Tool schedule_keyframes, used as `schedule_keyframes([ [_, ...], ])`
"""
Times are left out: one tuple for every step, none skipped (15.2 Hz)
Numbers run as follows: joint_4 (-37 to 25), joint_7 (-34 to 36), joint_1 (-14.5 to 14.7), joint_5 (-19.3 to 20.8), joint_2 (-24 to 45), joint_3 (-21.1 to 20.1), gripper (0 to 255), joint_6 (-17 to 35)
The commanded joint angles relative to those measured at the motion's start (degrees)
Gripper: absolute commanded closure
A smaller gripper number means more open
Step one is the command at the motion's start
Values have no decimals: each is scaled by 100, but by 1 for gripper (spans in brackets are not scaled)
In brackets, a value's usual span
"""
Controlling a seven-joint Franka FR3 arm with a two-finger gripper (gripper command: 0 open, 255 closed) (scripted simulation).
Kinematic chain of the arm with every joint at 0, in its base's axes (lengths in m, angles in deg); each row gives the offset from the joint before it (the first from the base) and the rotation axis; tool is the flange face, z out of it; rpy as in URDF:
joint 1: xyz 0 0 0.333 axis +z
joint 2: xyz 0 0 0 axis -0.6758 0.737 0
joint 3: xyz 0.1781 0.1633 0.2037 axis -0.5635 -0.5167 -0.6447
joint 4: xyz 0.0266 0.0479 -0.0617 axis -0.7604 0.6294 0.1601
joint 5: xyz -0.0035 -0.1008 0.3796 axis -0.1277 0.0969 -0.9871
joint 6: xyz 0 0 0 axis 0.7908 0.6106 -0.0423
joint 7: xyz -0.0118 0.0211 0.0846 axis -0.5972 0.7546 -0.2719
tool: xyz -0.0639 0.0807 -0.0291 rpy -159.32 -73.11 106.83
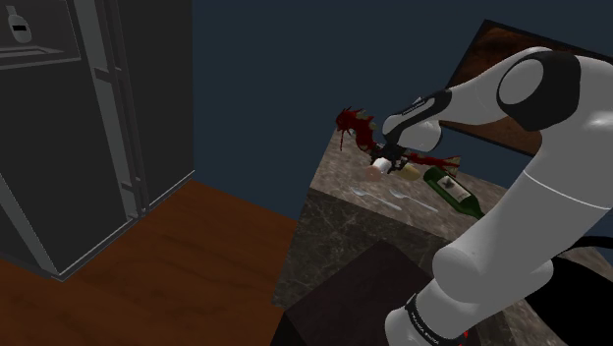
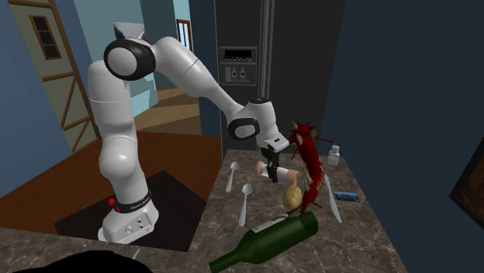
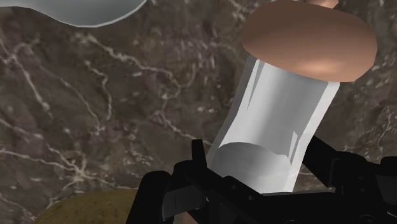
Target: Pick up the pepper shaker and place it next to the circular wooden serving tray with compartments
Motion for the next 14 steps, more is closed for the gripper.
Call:
schedule_keyframes([
  [0,-1,0,0,1,0,255,0],
  [1,-1,0,0,1,0,255,0],
  [0,-1,0,0,1,0,255,0],
  [1,-1,0,0,1,0,255,0],
  [1,-1,0,0,1,0,255,1],
  [0,0,0,0,2,0,255,1],
  [-17,29,6,40,-58,9,255,-73],
  [-37,56,11,77,-115,17,255,-148],
  [-57,82,15,113,-172,24,255,-223],
  [-79,107,18,148,-228,30,255,-298],
  [-102,131,21,181,-283,34,255,-373],
  [-126,154,23,212,-337,38,255,-449],
  [-151,176,24,242,-389,41,255,-524],
  [-178,197,26,270,-441,43,255,-600],
])
